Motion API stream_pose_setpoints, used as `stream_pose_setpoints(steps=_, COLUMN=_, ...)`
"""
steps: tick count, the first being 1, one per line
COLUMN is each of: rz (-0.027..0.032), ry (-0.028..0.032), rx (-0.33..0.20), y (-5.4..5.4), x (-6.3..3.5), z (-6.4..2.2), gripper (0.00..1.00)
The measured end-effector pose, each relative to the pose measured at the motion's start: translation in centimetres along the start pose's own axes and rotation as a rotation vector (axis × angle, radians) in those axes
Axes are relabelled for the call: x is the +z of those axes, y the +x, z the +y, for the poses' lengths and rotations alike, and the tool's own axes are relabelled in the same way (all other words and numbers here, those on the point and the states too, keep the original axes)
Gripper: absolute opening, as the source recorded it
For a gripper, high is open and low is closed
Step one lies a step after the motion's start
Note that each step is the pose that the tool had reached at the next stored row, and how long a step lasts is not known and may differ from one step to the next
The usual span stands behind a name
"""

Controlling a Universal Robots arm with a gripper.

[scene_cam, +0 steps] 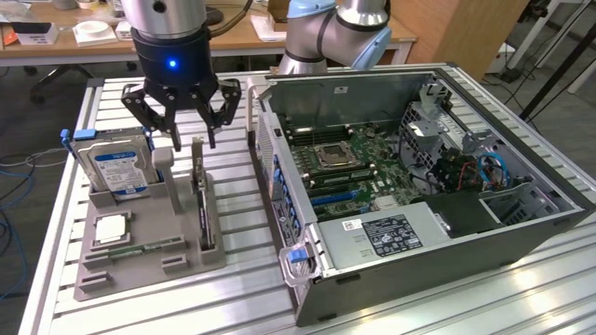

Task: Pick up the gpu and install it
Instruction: 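Pick up the gpu and move the gpu toward the slot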

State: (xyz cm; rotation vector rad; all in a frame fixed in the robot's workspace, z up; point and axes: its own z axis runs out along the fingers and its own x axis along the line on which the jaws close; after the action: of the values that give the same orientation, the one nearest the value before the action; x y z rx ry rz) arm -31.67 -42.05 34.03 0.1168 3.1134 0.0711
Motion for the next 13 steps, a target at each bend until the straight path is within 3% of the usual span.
stream_pose_setpoints(steps=13, rz=0.0000, ry=0.0001, rx=0.000, y=0.0, x=1.36, z=-0.40, gripper=0.53)
